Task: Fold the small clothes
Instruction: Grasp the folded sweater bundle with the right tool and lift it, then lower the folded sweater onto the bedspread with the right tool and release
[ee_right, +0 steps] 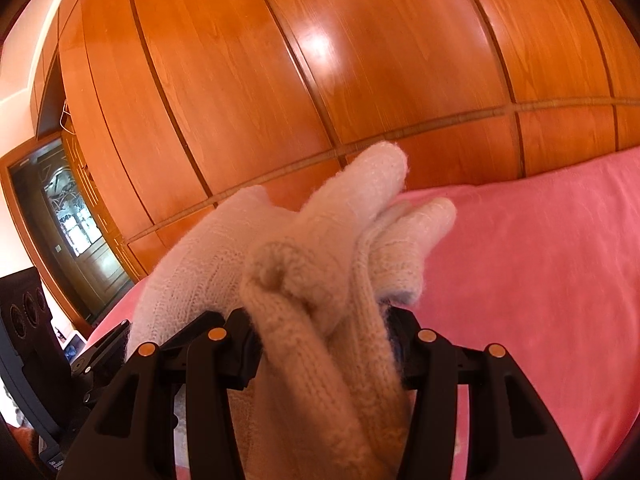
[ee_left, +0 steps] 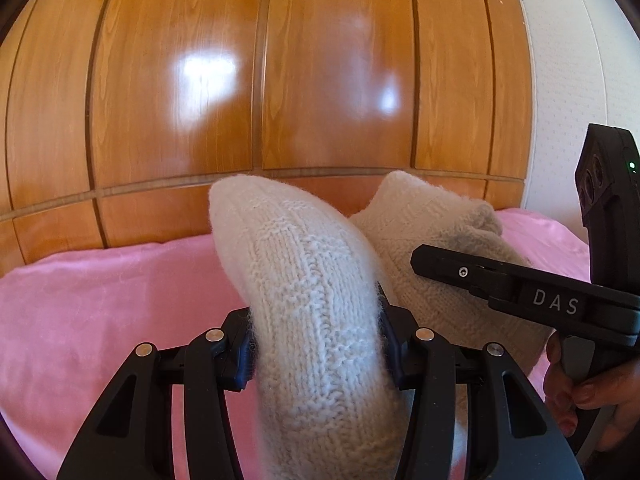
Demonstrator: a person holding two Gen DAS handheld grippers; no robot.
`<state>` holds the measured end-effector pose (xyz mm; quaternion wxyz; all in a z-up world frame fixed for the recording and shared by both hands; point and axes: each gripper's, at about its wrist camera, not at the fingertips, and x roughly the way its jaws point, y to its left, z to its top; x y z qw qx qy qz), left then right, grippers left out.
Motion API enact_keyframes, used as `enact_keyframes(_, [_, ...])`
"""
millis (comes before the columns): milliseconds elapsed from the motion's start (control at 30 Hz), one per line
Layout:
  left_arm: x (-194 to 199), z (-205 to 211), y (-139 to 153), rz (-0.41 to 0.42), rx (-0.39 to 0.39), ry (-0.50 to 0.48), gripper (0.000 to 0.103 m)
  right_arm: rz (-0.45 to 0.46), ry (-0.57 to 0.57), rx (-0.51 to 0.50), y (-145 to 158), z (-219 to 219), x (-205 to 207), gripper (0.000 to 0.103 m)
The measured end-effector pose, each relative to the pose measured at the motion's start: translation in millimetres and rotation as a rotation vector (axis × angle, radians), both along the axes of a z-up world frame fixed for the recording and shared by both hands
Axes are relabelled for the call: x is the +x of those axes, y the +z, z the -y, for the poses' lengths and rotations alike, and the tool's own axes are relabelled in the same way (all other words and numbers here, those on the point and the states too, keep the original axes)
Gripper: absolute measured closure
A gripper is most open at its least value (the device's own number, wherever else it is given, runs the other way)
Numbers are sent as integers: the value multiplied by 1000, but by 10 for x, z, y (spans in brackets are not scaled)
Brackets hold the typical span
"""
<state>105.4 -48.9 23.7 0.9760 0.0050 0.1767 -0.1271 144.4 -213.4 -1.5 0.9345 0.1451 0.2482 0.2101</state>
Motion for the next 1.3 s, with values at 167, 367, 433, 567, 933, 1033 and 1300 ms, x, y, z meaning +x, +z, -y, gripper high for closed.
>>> enact_keyframes(167, [374,52,-73,-4,-3,33,54,54,-3,-55,37,28,381,56])
enact_keyframes(367, [729,184,-323,-13,8,66,58,20,24,-177,-180,-49,936,69])
enact_keyframes(433, [741,188,-363,-2,27,90,58,-11,11,-178,-290,-28,1034,69])
enact_keyframes(567, [720,-65,-488,-61,-51,146,58,-67,-7,-178,-539,25,1072,51])
enact_keyframes(933, [808,-698,-842,-290,-318,197,40,-111,-20,-60,-696,-8,840,9])
enact_keyframes(1033, [742,-753,-897,-326,-365,202,31,-135,-69,3,-690,108,664,6])
enact_keyframes(1300, [730,-801,-1038,-390,-399,172,29,-342,-52,182,-880,295,857,2])
